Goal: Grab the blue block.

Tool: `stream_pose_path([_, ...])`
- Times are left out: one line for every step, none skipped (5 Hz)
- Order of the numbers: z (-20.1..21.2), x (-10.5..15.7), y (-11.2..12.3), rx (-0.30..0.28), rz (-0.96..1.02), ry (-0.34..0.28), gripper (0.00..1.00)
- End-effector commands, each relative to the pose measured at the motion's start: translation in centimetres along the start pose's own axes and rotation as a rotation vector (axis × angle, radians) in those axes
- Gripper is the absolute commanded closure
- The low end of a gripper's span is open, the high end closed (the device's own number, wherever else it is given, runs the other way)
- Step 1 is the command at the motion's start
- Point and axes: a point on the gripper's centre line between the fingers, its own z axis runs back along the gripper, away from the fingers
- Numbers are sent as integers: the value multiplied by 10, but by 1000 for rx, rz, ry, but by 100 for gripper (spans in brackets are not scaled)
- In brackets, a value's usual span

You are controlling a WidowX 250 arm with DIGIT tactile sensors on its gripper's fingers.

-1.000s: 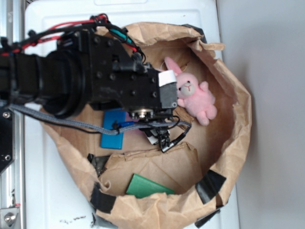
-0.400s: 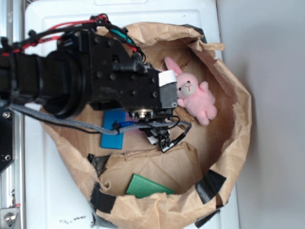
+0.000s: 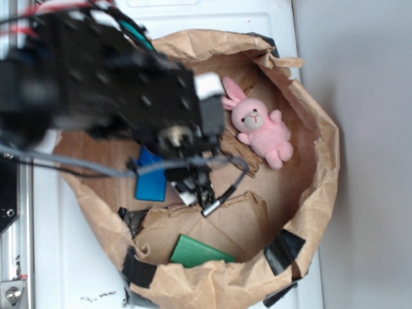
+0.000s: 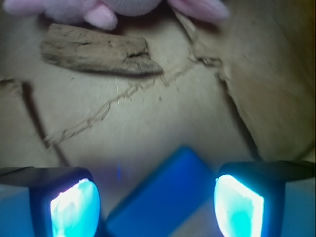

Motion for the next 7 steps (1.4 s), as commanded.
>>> stream_pose_path([-12,-12,14,-123,226,-34,0])
stream_pose_path([-21,-12,12,-186,271,-24,0])
stream_pose_path([-21,-12,12,-186,271,-24,0])
stream_pose_path([-21,-12,12,-186,271,-24,0])
stream_pose_path([-21,-12,12,-186,271,-24,0])
stream_pose_path([-39,-16,14,-161,322,-28,0])
stream_pose_path([-57,-23,15,-120,304,-52,0])
